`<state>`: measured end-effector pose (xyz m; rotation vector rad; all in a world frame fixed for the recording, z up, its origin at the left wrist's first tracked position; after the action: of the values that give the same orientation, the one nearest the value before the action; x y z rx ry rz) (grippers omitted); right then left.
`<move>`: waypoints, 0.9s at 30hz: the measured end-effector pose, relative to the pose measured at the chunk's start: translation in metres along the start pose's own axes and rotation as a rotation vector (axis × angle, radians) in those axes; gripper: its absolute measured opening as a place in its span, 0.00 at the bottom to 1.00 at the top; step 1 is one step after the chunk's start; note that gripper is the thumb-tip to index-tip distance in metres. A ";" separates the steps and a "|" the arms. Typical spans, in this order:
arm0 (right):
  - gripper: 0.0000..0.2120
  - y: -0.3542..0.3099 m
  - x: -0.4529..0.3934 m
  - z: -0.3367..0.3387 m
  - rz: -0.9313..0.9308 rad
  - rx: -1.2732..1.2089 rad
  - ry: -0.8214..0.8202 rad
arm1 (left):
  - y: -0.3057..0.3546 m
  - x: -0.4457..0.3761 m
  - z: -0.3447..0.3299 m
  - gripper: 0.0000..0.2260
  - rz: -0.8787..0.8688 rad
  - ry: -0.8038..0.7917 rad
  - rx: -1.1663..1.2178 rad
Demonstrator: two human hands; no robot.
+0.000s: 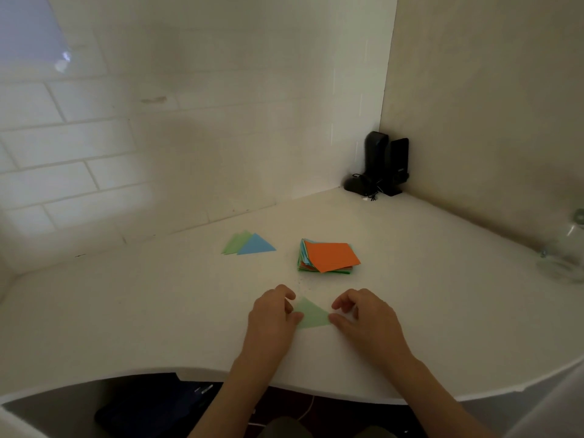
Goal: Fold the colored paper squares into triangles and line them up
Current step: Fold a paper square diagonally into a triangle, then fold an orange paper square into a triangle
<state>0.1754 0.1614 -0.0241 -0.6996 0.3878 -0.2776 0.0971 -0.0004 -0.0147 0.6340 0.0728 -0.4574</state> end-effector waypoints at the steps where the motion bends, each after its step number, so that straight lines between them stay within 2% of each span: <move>1: 0.08 -0.001 -0.004 0.002 0.005 -0.022 0.014 | -0.004 -0.001 0.002 0.08 -0.004 0.012 0.047; 6: 0.07 -0.010 -0.036 0.003 0.162 0.011 0.280 | -0.031 -0.028 0.025 0.04 0.027 0.181 0.157; 10: 0.12 -0.007 -0.061 -0.006 0.219 0.132 0.285 | -0.058 -0.073 0.043 0.03 0.105 0.273 0.159; 17: 0.09 0.003 -0.073 -0.023 0.293 0.290 0.302 | -0.076 -0.140 0.037 0.02 0.143 0.253 0.074; 23: 0.03 0.002 -0.075 -0.023 0.377 0.269 0.425 | -0.082 -0.151 0.018 0.03 0.129 0.239 -0.046; 27: 0.01 0.000 -0.074 -0.021 0.373 0.275 0.463 | -0.085 -0.146 0.015 0.07 0.137 0.257 -0.040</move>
<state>0.1000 0.1774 -0.0199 -0.2763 0.8917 -0.1314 -0.0724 -0.0128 -0.0197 0.6512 0.2801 -0.2395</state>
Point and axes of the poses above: each hand's wrist, its own x-axis away from the middle knuckle, its own z-axis out of the back of the hand, y = z × x, the point moved 2 cm from there along -x, towards the middle knuckle, and after that the axes turned 6 degrees about -x, right-handed, at the moved point
